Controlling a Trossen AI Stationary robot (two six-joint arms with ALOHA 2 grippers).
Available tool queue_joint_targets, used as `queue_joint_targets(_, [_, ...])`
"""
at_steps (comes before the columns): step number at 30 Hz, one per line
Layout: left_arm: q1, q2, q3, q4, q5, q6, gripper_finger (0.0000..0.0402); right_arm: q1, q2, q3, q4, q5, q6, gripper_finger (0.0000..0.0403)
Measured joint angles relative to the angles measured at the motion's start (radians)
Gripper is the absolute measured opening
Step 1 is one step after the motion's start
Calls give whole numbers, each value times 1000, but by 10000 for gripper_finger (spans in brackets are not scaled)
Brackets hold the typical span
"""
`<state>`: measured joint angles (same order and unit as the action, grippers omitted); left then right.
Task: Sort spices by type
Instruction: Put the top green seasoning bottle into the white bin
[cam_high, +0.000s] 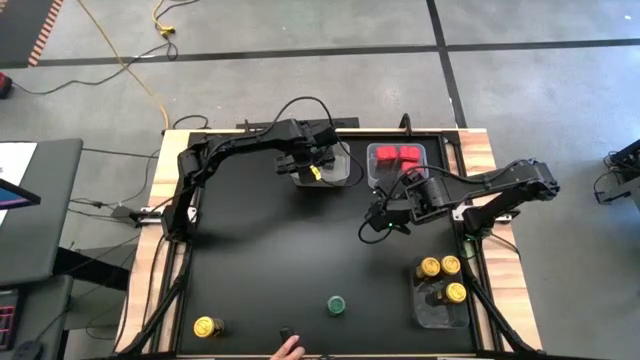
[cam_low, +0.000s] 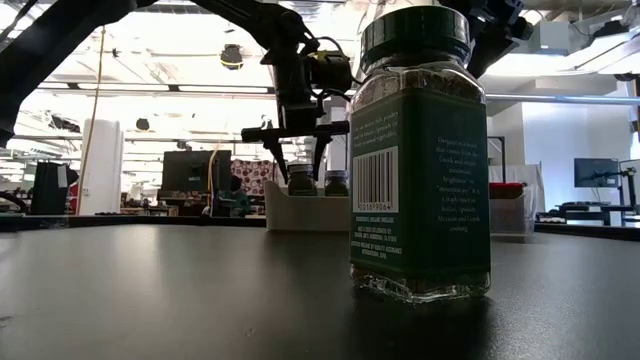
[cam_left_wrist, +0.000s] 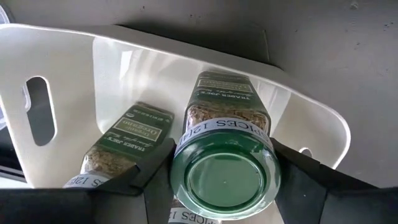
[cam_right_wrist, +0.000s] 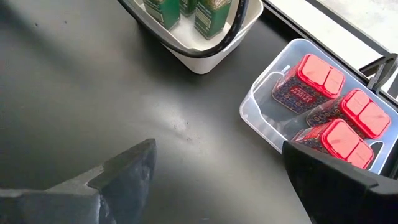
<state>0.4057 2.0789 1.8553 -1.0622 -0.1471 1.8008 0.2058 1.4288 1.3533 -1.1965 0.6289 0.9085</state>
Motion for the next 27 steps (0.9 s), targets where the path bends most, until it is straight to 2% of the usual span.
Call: queue_joint_targets(27, [0, 0, 0, 6, 7, -11, 218, 0, 0, 0, 5, 0, 0, 375])
